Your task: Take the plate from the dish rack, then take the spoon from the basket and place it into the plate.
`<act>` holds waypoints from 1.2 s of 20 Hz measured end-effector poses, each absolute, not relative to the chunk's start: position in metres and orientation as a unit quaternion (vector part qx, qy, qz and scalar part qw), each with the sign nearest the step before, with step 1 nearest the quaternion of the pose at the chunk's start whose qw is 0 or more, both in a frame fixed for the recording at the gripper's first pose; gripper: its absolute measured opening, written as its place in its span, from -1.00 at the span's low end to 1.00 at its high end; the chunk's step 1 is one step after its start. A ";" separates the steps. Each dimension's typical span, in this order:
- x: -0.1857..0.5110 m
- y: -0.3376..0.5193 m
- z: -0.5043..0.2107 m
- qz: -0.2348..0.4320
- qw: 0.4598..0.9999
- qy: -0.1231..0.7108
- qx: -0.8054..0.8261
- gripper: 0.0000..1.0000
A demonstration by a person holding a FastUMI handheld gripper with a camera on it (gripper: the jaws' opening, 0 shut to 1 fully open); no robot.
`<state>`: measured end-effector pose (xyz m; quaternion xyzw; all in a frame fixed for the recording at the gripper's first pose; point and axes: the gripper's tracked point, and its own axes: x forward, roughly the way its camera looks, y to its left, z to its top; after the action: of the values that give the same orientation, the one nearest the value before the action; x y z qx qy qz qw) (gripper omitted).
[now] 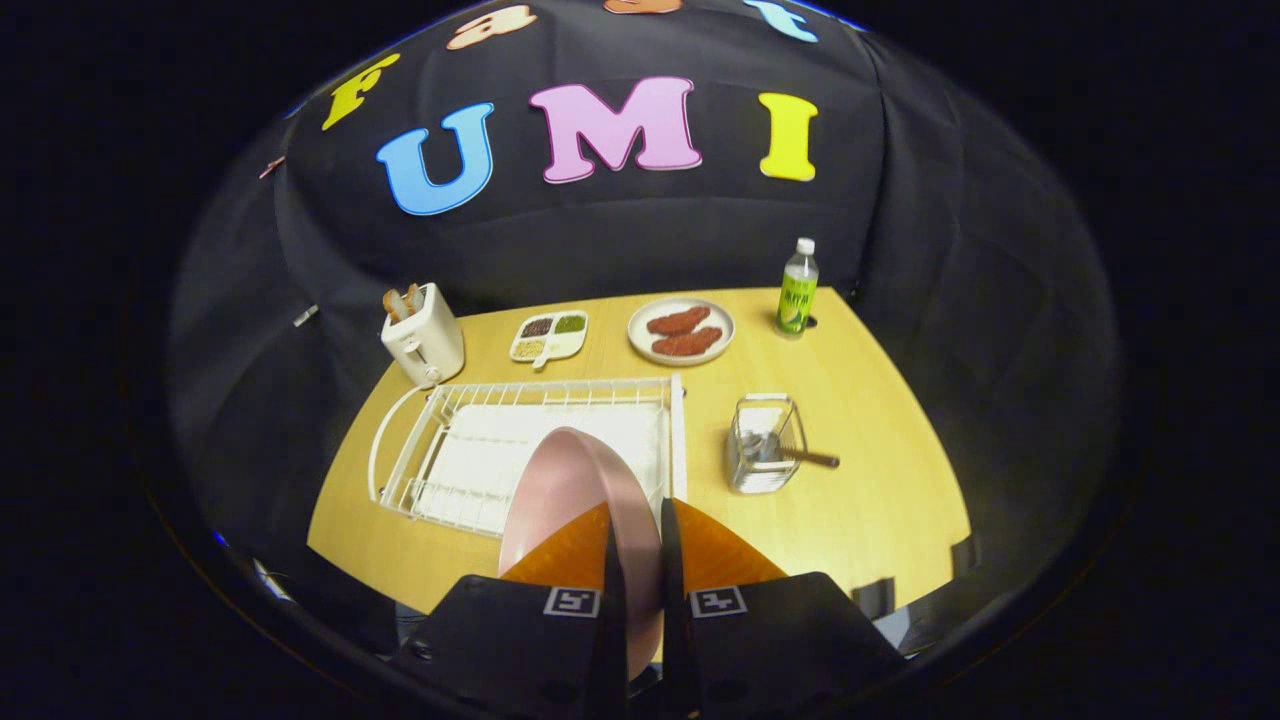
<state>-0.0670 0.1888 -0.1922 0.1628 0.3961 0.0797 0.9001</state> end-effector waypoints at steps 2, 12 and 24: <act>-0.095 0.203 -0.221 0.091 0.877 0.428 0.198 -0.64; -0.123 0.270 -0.329 0.115 0.813 0.492 0.290 -0.64; -0.107 0.266 -0.374 0.084 0.825 0.503 0.244 -0.37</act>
<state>-0.1073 0.2664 -0.3736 0.2437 0.5033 0.0836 0.8248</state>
